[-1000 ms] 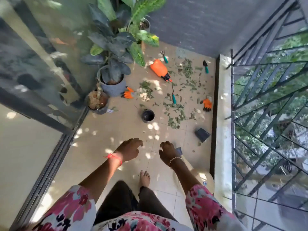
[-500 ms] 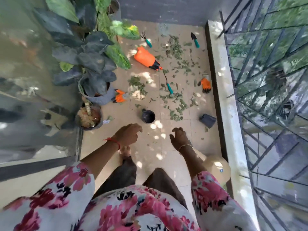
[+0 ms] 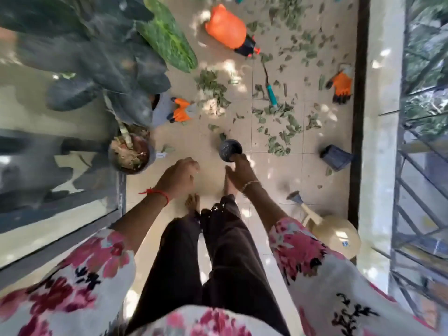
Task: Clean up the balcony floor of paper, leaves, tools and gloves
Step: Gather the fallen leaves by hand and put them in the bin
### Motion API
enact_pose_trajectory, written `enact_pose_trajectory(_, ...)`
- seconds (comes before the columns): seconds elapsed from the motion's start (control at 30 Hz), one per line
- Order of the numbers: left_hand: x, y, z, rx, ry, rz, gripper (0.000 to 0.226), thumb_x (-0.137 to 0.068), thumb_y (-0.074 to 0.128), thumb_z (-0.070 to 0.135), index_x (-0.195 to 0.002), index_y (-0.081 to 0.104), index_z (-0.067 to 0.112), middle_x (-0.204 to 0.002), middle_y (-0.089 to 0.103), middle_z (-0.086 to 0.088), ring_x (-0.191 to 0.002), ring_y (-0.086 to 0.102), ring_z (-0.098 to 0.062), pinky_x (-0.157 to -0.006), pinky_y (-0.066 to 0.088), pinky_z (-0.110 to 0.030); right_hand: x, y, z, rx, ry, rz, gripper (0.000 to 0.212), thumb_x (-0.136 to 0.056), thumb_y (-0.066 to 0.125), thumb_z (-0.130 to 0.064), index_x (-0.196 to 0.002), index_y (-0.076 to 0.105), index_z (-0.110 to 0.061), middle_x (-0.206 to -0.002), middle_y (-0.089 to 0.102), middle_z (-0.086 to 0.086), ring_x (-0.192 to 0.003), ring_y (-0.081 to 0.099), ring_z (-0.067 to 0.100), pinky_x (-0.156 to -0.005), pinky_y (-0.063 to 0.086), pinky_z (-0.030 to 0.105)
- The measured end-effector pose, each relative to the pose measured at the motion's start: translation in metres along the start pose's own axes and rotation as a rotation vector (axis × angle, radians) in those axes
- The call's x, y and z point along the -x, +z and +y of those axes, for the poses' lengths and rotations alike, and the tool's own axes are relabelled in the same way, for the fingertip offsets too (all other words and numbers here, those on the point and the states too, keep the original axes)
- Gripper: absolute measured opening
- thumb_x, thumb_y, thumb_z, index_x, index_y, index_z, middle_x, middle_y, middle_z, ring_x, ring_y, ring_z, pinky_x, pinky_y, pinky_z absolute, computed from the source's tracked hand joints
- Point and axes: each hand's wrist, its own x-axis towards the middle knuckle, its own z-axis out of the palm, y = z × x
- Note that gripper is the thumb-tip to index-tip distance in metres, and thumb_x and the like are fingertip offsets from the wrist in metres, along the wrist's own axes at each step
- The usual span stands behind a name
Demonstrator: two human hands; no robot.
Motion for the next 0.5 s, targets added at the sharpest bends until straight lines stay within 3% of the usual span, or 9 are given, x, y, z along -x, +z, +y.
enact_pose_trajectory(0.1, -0.048, 0.026, -0.025, 0.056, -0.062, 0.052, 0.034, -0.077, 0.043, 0.000, -0.105, 0.063, 0.000, -0.114, 0.059, -0.017, -0.110, 0.055, -0.033, -0.092, 0.046, -0.040, -0.064, 0.044, 0.001, -0.004, -0.041, -0.112, 0.042, -0.093, 0.051, -0.014, -0.129, 0.040, 0.005, -0.137, 0.035, 0.021, -0.126, 0.037, 0.032, -0.103, 0.027, 0.031)
enact_pose_trajectory(0.3, -0.176, 0.118, -0.113, 0.089, -0.148, 0.023, 0.036, -0.080, 0.050, -0.009, -0.111, 0.061, 0.004, -0.120, 0.057, -0.013, -0.114, 0.053, -0.030, -0.097, 0.043, -0.038, -0.214, 0.162, 0.049, -0.111, 0.118, -0.222, 0.045, -0.091, 0.047, -0.005, -0.130, 0.029, 0.008, -0.134, 0.033, 0.023, -0.126, 0.033, 0.036, -0.104, 0.026, 0.035)
enact_pose_trajectory(0.5, -0.309, 0.206, -0.206, 0.094, -0.079, 0.064, 0.049, -0.078, 0.049, -0.012, -0.123, 0.053, 0.008, -0.132, 0.049, -0.008, -0.121, 0.046, -0.026, -0.102, 0.034, -0.030, -0.369, 0.253, 0.105, -0.293, 0.241, -0.002, 0.069, -0.095, 0.041, -0.007, -0.141, -0.006, 0.011, -0.152, -0.002, 0.025, -0.142, -0.003, 0.033, -0.114, -0.001, 0.031)
